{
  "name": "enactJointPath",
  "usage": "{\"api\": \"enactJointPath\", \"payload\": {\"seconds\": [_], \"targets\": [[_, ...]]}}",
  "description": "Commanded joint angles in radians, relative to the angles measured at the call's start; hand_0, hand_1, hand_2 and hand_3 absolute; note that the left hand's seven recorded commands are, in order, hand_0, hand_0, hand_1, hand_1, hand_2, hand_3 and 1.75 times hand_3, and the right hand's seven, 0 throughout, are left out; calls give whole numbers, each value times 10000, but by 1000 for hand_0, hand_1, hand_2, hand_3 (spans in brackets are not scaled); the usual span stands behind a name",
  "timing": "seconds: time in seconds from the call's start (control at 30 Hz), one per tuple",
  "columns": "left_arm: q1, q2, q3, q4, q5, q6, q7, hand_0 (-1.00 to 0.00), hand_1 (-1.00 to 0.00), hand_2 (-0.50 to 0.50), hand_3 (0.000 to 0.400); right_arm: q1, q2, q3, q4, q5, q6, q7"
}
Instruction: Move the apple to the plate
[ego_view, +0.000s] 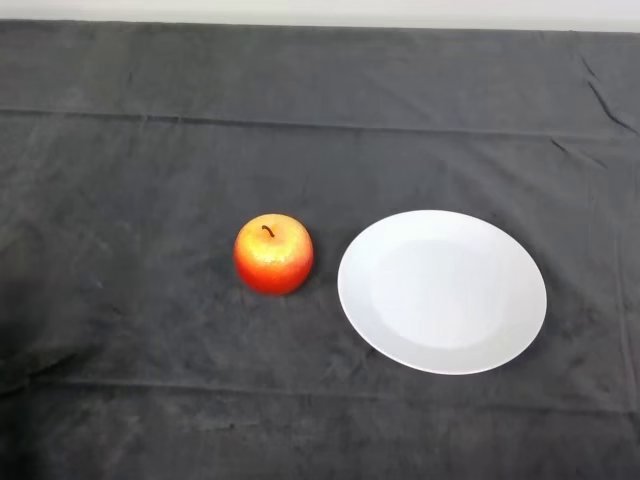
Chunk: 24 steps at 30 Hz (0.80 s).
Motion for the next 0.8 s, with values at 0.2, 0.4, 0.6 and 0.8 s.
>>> {"api": "enactJointPath", "payload": {"seconds": [0.2, 0.4, 0.6, 0.8], "targets": [[803, -141, -374, -1801, 311, 957, 181, 0, 0, 0, 0, 95, -255, -46, -76, 97, -53, 79], [907, -190, -624, -2623, 485, 1518, 169, 0, 0, 0, 0, 104, -238, -37, -112, 92, -50, 61], [814, -160, -840, -2930, 562, 1934, 13, 0, 0, 0, 0, 112, -223, -30, -146, 87, -47, 44], [626, -127, -1021, -3091, 622, 2323, -157, 0, 0, 0, 0, 120, -210, -24, -175, 84, -45, 29]]}}
